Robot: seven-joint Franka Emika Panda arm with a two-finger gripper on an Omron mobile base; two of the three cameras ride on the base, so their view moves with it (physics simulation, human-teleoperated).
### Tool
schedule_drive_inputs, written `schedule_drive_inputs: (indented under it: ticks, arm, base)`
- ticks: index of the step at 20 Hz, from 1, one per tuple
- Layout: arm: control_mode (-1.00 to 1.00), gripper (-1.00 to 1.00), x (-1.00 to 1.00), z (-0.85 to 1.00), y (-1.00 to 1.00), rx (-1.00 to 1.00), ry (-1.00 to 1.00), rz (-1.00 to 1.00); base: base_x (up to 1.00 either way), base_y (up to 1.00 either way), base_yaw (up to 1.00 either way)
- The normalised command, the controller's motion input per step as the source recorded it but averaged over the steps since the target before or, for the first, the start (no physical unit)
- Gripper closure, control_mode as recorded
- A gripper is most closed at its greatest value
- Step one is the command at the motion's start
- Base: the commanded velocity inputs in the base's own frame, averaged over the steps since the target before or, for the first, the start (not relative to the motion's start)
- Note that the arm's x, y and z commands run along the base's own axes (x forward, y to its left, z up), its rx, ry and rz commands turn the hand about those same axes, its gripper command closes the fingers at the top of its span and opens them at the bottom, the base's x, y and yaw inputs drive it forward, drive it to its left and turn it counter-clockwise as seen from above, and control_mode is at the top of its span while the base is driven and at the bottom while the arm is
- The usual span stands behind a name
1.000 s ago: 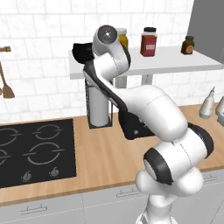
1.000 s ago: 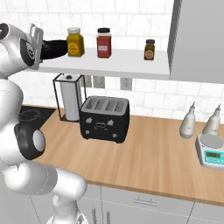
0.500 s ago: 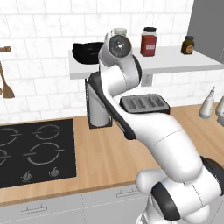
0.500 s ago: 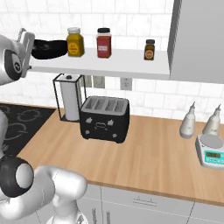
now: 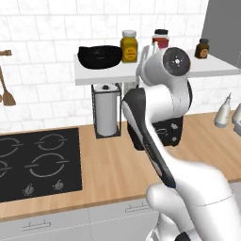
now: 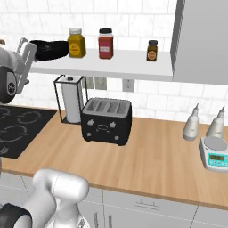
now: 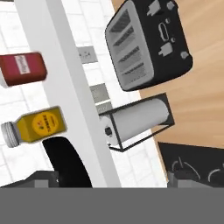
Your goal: Pick up the bowls on the counter and stack them on top of one another in the open cabinet. Place the smaller bowl on top of the larger bowl.
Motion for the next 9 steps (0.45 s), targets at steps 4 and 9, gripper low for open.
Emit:
schedule_drive_inputs:
  ticks: [4,9]
  arm:
    - [-1.00,-1.00,-1.00,-0.09,-0.60,0.00,0.12,0.00]
    - [-1.00,-1.00,-1.00,-0.35,-0.63,0.00,0.15,0.00]
  base:
    - [0.00,0.00,0.00]
    - [0.00,0.00,0.00]
